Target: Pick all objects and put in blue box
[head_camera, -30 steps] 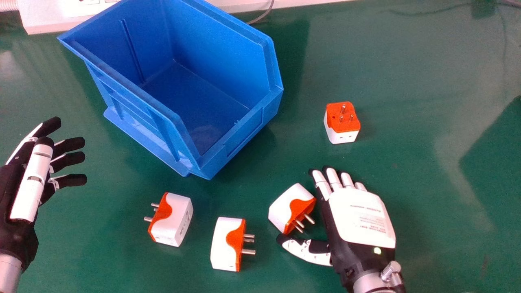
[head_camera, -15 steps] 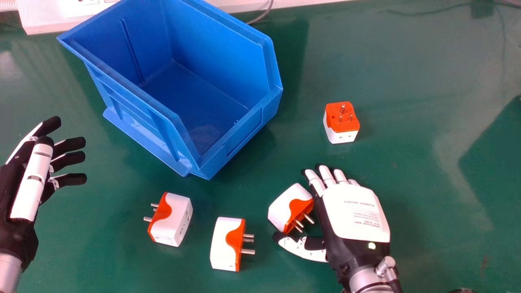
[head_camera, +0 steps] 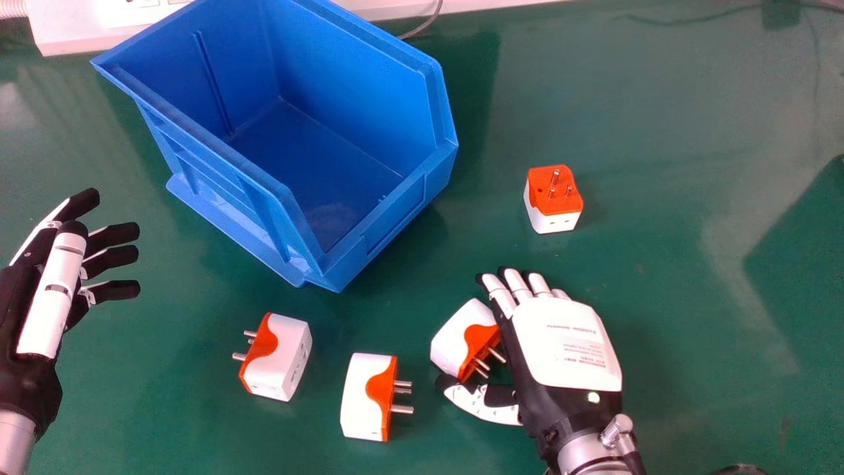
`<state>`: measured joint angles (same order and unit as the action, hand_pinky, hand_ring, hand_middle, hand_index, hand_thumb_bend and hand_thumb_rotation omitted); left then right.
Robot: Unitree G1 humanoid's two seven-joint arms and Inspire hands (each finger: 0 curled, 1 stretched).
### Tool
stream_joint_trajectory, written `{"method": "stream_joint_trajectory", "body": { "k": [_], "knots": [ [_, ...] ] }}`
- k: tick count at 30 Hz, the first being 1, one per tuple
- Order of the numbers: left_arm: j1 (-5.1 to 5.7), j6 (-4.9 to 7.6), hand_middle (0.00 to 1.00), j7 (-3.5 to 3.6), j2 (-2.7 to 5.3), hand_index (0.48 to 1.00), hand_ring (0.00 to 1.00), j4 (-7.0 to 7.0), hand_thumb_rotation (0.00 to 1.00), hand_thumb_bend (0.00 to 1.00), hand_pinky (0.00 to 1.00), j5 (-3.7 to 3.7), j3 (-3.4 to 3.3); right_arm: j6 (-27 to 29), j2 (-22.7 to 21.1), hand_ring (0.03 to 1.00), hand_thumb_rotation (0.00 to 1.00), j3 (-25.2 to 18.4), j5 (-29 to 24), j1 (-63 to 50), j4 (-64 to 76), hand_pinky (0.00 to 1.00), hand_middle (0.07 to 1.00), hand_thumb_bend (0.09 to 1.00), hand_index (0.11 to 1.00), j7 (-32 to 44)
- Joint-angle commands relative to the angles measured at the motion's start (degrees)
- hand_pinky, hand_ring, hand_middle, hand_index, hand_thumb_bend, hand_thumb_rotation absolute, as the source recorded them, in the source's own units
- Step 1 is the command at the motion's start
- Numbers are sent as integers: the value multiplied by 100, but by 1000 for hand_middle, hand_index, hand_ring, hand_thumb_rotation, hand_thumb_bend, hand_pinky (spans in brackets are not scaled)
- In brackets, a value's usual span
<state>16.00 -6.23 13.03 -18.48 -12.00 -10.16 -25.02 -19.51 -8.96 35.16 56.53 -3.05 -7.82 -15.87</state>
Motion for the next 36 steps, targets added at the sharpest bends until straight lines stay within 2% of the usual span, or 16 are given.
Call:
{"method": "stream_joint_trajectory", "body": {
  "k": [1, 3, 8, 14, 16, 18, 20, 22, 24, 25, 26, 29, 30, 31, 33, 36],
  "knots": [
    [-46, 9, 776, -13, -65, 892, 771, -124, 904, 113, 665, -18, -12, 78, 98, 953, 464, 173, -15, 20, -82, 903, 942, 494, 898, 175],
    [-43, -2, 776, -16, -58, 892, 771, -153, 904, 114, 666, -17, -6, 82, 105, 953, 447, 186, -20, 25, -63, 904, 942, 496, 898, 180],
    [-45, 17, 776, -11, -60, 891, 770, -117, 904, 113, 666, -12, -12, 101, 102, 952, 407, 209, -23, 19, -18, 903, 942, 503, 898, 176],
    [-48, -72, 776, -32, -58, 891, 770, -201, 904, 113, 667, -8, -8, 126, 65, 949, 376, 208, -6, 52, -9, 902, 941, 494, 897, 152],
    [-60, -78, 776, -26, -65, 891, 770, -182, 904, 113, 667, -14, -17, 113, 50, 946, 363, 197, 19, 62, -4, 901, 938, 490, 895, 132],
    [-80, -93, 776, -19, -74, 891, 770, -153, 904, 114, 666, -30, -30, 112, 38, 925, 298, 176, 57, 92, -61, 883, 917, 472, 873, 54],
    [-83, -119, 776, -27, -73, 891, 770, -167, 904, 114, 666, -31, -32, 129, 46, 925, 298, 157, 84, 126, -155, 883, 917, 472, 873, -84],
    [-82, -136, 776, -33, -69, 892, 769, -177, 904, 114, 666, -29, -35, 152, 55, 910, 256, 152, 112, 167, -263, 863, 904, 462, 857, -253],
    [-78, -147, 777, -26, -70, 892, 768, -185, 904, 113, 665, -38, -46, 170, 68, 834, 163, 147, 118, 192, -348, 765, 845, 446, 793, -427],
    [-75, -154, 777, -21, -73, 892, 768, -190, 904, 113, 665, -41, -50, 174, 88, 834, 163, 134, 100, 192, -375, 765, 845, 446, 793, -500],
    [-74, -160, 777, -17, -78, 893, 768, -193, 904, 113, 665, -41, -53, 167, 115, 793, 131, 119, 85, 188, -394, 712, 813, 450, 760, -553],
    [-70, -167, 777, -14, -88, 893, 767, -201, 905, 112, 666, -29, -56, 143, 199, 745, 104, 62, 14, 165, -419, 657, 776, 454, 706, -665],
    [-68, -171, 777, -11, -90, 893, 767, -209, 905, 112, 666, -31, -58, 108, 234, 691, 83, 39, -7, 153, -408, 591, 738, 458, 670, -672],
    [-64, -181, 777, -7, -93, 893, 767, -216, 905, 112, 666, -38, -64, 53, 269, 691, 83, 19, -13, 149, -398, 591, 738, 458, 670, -661],
    [-58, -197, 778, -6, -94, 893, 767, -232, 905, 111, 666, -45, -69, 6, 311, 600, 53, -12, -17, 149, -399, 494, 673, 469, 616, -669],
    [-39, -218, 778, -6, -88, 894, 767, -274, 905, 110, 666, -52, -68, -12, 332, 541, 34, -55, -10, 130, -368, 437, 626, 478, 578, -694]
  ]
}}
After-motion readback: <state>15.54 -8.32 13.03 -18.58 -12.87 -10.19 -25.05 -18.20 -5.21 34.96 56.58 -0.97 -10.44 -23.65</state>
